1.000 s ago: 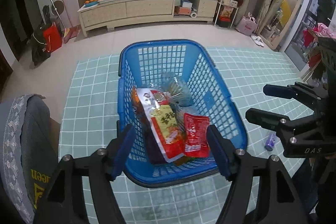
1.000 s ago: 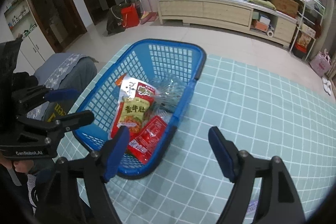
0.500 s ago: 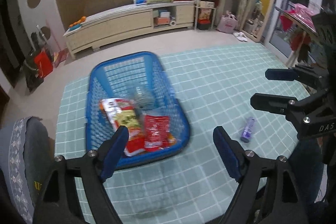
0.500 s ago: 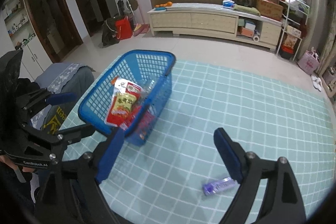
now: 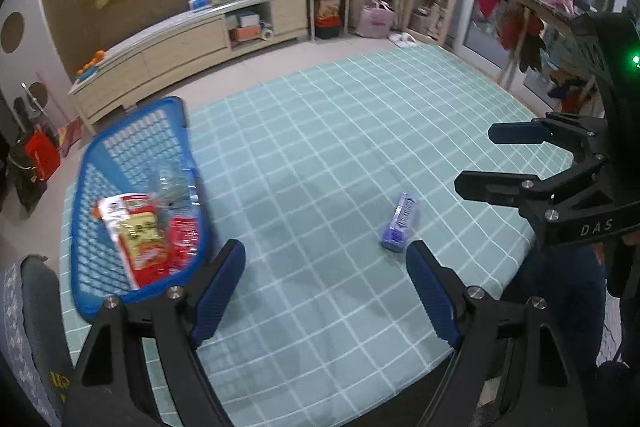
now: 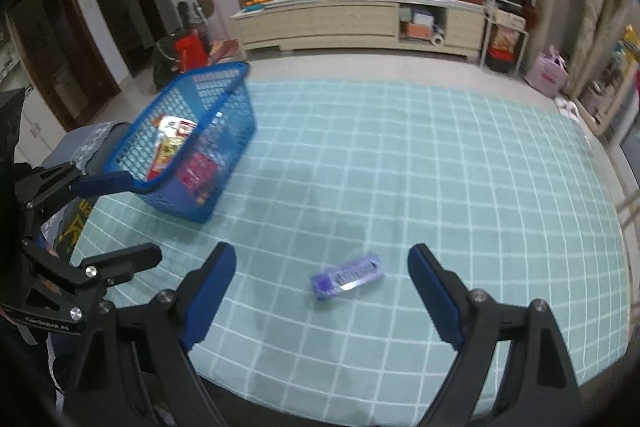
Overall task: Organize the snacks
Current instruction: 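Move the left tool over the purple gum bottle and grasp it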
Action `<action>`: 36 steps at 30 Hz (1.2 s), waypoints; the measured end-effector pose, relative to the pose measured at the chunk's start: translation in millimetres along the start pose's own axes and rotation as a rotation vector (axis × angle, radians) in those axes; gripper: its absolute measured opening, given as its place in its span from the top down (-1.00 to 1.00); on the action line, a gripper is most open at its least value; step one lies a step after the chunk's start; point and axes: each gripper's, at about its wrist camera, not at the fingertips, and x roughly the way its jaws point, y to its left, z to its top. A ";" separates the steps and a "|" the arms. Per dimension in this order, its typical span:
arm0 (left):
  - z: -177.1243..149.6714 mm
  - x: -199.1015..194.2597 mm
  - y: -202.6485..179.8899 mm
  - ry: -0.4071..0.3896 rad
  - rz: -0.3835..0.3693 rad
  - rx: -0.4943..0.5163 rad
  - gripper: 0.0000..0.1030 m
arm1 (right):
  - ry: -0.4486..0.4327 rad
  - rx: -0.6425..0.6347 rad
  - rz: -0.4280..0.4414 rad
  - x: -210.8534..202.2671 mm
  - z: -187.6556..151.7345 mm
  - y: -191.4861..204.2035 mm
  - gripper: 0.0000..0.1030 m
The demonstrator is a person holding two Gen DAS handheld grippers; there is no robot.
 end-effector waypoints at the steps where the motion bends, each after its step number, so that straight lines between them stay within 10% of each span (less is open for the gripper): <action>1: -0.5 3.7 -5.4 0.005 -0.009 0.003 -0.58 | 0.000 0.007 -0.011 1.0 -5.0 -4.7 -0.76; 36: 31.4 169.7 -98.2 0.268 -0.146 0.201 -0.54 | 0.065 0.179 -0.153 59.5 -67.2 -110.8 -0.99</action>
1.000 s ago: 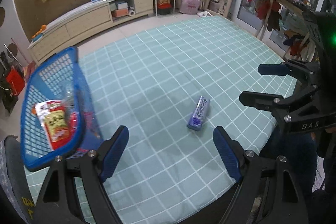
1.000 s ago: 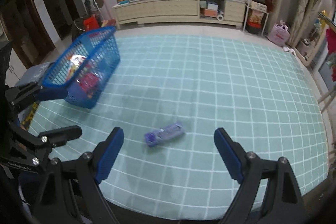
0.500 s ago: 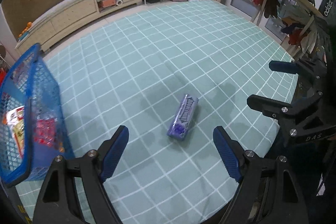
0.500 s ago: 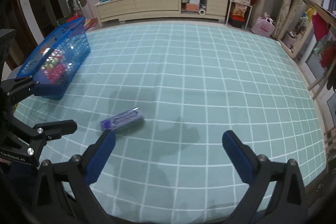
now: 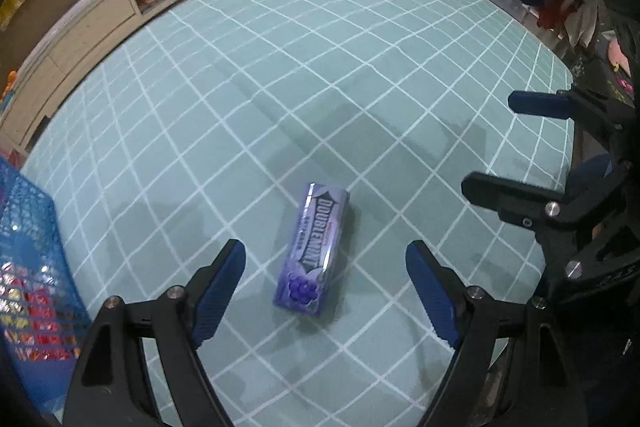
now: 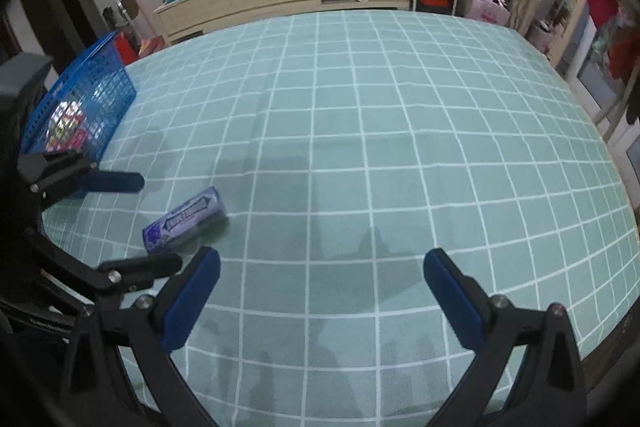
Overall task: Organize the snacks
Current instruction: 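Move the left tool over the purple gum bottle and grasp it, then carry the purple gum bottle to the basket and open the left tool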
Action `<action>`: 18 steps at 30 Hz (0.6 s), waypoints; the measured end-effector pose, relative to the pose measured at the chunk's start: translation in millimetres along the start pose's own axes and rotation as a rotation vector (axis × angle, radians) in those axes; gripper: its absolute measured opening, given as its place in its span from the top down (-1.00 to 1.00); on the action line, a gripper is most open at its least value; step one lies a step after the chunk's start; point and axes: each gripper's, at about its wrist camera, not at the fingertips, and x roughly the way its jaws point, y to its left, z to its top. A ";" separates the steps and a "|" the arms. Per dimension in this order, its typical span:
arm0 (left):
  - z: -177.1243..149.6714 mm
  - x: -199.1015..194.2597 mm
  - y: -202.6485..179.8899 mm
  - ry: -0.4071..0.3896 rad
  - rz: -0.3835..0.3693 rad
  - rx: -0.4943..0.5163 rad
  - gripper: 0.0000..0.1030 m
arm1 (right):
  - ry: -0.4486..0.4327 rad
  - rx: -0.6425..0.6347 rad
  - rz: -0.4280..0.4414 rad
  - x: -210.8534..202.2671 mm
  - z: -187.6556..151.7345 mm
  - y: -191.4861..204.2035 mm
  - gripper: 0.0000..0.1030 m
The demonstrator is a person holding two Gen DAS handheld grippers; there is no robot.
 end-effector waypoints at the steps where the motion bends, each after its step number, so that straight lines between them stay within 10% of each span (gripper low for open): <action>1: 1.2 2.5 -0.2 0.008 -0.003 0.005 -0.48 | -0.003 0.006 -0.001 -0.6 -0.1 -1.5 -0.99; 6: 3.7 13.9 2.2 0.058 -0.003 0.008 0.10 | 0.006 0.016 0.009 0.1 -0.8 -2.8 -0.99; 18: -2.7 25.2 10.4 0.090 0.000 -0.043 0.42 | 0.009 0.016 0.009 1.2 -0.3 -1.5 -0.99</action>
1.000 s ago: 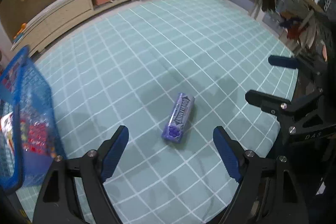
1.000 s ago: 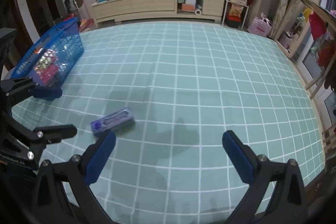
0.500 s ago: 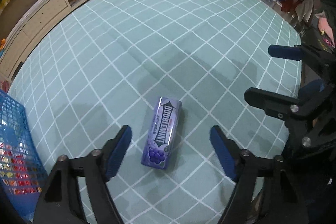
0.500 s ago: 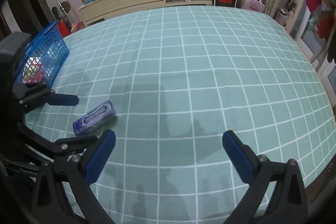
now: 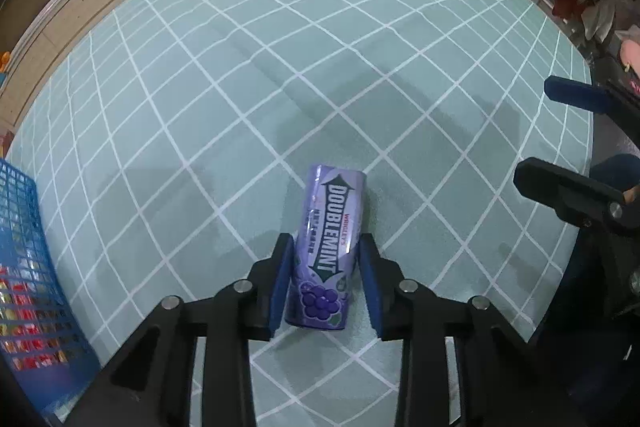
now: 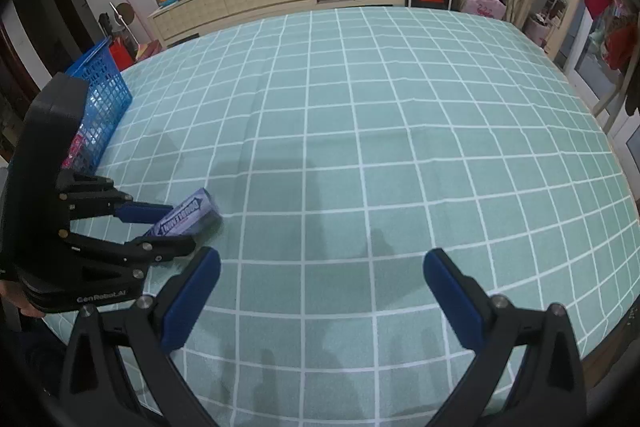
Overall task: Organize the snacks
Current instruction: 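Carry the purple gum bottle to the basket and open the left tool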
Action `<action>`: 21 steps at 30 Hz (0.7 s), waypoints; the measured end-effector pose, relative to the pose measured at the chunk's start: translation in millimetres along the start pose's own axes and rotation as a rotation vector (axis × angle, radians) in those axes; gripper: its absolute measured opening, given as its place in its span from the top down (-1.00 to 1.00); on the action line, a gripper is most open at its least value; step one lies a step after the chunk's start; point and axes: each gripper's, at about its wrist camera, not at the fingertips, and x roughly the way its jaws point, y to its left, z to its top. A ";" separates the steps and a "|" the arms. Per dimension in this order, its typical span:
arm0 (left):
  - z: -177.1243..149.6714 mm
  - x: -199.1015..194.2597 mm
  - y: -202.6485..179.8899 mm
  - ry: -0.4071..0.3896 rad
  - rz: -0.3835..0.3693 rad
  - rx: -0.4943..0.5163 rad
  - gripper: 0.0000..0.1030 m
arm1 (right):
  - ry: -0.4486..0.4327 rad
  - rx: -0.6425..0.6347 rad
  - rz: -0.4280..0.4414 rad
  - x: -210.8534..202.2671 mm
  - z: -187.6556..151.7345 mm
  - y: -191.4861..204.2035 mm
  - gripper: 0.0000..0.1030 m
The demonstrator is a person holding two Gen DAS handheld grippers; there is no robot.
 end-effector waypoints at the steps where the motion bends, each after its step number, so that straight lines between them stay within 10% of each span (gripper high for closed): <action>1: -2.8 -2.9 0.4 -0.011 0.001 -0.003 0.43 | 0.003 0.000 -0.001 0.1 0.2 0.0 -0.99; 21: -62.9 -150.1 31.9 -0.312 0.043 -0.126 0.44 | -0.088 -0.118 -0.006 -58.5 31.5 61.3 -0.99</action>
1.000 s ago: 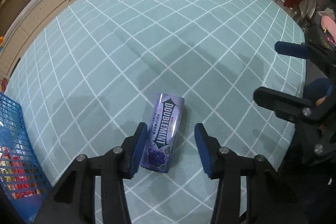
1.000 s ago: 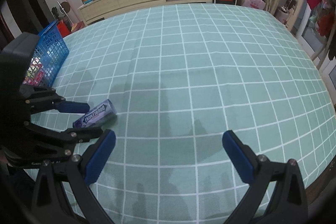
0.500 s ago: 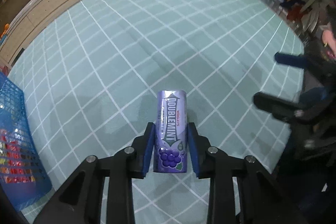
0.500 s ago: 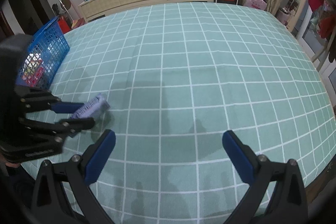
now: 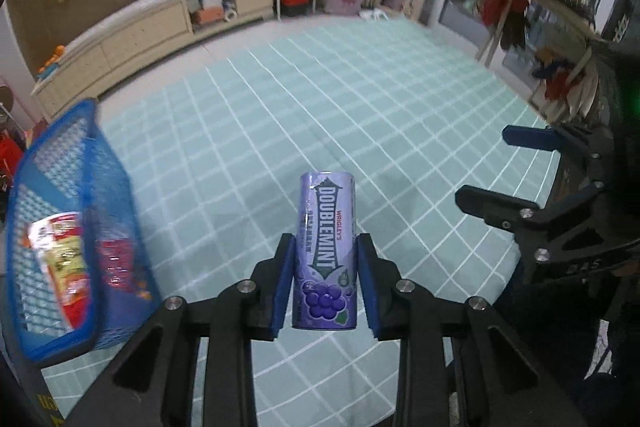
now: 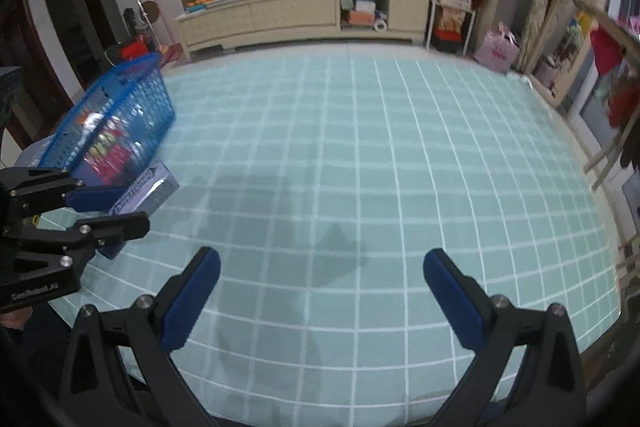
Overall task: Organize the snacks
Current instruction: 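Carry the purple gum bottle to the basket and open the left tool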
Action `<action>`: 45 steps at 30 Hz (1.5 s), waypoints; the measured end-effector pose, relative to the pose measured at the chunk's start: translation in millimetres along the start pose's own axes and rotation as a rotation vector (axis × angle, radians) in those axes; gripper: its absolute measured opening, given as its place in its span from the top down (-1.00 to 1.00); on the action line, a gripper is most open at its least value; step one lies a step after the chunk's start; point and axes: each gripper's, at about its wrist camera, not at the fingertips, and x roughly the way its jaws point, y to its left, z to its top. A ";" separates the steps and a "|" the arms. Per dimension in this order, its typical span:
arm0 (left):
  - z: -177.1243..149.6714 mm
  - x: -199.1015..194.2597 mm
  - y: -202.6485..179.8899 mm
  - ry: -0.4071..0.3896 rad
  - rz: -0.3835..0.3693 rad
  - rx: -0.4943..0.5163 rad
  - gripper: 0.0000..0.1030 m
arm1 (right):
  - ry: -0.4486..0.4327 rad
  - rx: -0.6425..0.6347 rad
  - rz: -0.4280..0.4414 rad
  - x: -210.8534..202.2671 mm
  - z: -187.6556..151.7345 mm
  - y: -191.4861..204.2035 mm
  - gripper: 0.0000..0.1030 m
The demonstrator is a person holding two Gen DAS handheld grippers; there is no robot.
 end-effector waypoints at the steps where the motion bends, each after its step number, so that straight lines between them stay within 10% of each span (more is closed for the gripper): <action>1: 0.4 -8.9 2.3 -0.017 0.005 -0.003 0.44 | -0.011 -0.011 0.002 -4.0 4.6 6.3 -0.99; 23: -13.5 -125.5 110.2 -0.199 0.168 -0.169 0.44 | -0.133 -0.216 0.140 -27.8 90.4 153.7 -0.99; 45: -10.9 -36.2 202.1 -0.078 0.154 -0.320 0.44 | -0.014 -0.210 0.159 75.8 128.1 197.6 -0.99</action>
